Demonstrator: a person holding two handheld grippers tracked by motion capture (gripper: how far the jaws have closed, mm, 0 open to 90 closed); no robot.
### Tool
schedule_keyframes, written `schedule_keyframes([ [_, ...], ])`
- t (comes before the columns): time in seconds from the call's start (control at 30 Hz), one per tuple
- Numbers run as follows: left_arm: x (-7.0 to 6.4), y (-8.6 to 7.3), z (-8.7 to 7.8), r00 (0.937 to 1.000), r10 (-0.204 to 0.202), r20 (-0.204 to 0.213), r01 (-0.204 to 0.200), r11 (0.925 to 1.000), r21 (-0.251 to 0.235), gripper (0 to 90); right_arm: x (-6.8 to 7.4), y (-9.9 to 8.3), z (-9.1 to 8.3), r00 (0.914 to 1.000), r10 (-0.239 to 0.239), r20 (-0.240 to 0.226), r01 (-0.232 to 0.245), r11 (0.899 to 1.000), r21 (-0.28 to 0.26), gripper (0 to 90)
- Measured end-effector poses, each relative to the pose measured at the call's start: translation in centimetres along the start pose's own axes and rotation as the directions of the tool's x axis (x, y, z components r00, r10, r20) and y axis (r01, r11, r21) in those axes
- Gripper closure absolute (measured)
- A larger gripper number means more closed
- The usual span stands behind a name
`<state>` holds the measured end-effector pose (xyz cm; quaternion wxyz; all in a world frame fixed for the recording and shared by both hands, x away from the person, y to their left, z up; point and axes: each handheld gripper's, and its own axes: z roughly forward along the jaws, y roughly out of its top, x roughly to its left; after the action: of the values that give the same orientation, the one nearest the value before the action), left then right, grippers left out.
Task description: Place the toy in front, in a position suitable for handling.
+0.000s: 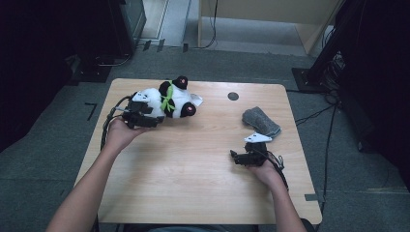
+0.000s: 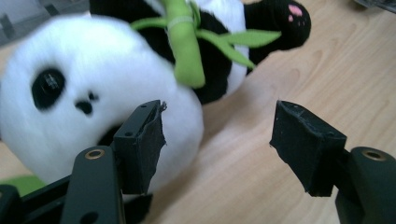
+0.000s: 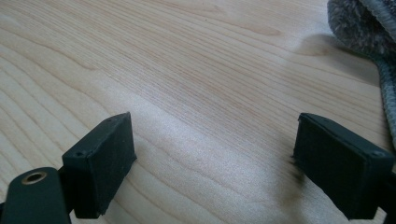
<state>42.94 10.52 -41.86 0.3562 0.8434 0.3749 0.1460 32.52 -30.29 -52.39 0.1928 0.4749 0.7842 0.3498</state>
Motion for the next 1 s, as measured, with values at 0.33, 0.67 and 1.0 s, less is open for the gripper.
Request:
schedule_keyframes([
  [0.33, -0.1, 3.0, 0.6, 0.9998, 0.018, 0.003, -0.018, 0.9998, 0.001, 34.1, 0.0, 0.0, 0.0, 1.0, 0.0, 0.0, 0.0, 1.0, -0.001, 12.2],
  [0.67, 1.3, 5.4, 2.1, 0.9999, 0.005, -0.013, -0.005, 0.9999, 0.014, 35.2, 0.0, 0.0, 0.0, 1.0, -0.002, -0.001, 0.002, 1.0, -0.001, 12.3],
  [1.0, 1.6, 6.5, 4.8, 0.9994, -0.002, -0.034, 0.004, 0.9981, 0.062, 36.7, 0.0, 0.0, 0.0, 1.0, -0.002, -0.002, 0.002, 1.0, -0.001, 12.3],
])
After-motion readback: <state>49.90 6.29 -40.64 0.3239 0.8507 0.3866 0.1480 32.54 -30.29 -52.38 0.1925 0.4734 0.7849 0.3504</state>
